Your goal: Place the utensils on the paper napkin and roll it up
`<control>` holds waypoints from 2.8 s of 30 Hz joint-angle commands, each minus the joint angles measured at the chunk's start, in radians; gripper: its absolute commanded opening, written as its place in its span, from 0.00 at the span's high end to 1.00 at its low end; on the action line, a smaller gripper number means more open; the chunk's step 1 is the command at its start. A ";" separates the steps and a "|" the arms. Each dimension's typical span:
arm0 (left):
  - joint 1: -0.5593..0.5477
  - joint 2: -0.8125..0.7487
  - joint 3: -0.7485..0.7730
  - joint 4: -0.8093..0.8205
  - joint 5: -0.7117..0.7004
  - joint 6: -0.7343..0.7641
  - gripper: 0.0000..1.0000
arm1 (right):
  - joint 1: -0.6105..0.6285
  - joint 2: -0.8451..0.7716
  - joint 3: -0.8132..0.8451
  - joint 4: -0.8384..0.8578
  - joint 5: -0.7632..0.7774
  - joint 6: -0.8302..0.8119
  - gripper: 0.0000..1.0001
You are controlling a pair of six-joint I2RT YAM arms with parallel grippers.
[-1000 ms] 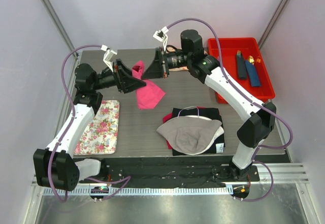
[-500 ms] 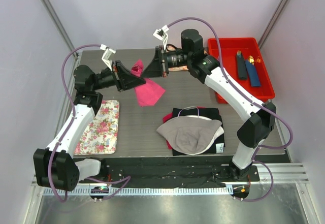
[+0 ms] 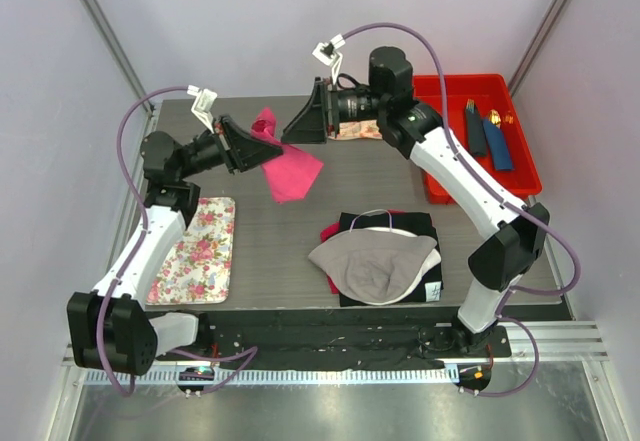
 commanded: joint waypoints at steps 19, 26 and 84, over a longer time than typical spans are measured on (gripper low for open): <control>0.044 0.029 0.024 0.272 -0.107 -0.247 1.00 | -0.106 -0.180 -0.199 -0.057 -0.020 -0.107 0.41; 0.041 0.010 0.032 0.266 -0.102 -0.265 1.00 | -0.099 -0.176 -0.201 -0.059 0.002 -0.134 0.96; -0.062 -0.017 0.097 0.151 -0.147 -0.262 1.00 | 0.046 -0.122 -0.368 0.316 0.005 0.170 0.99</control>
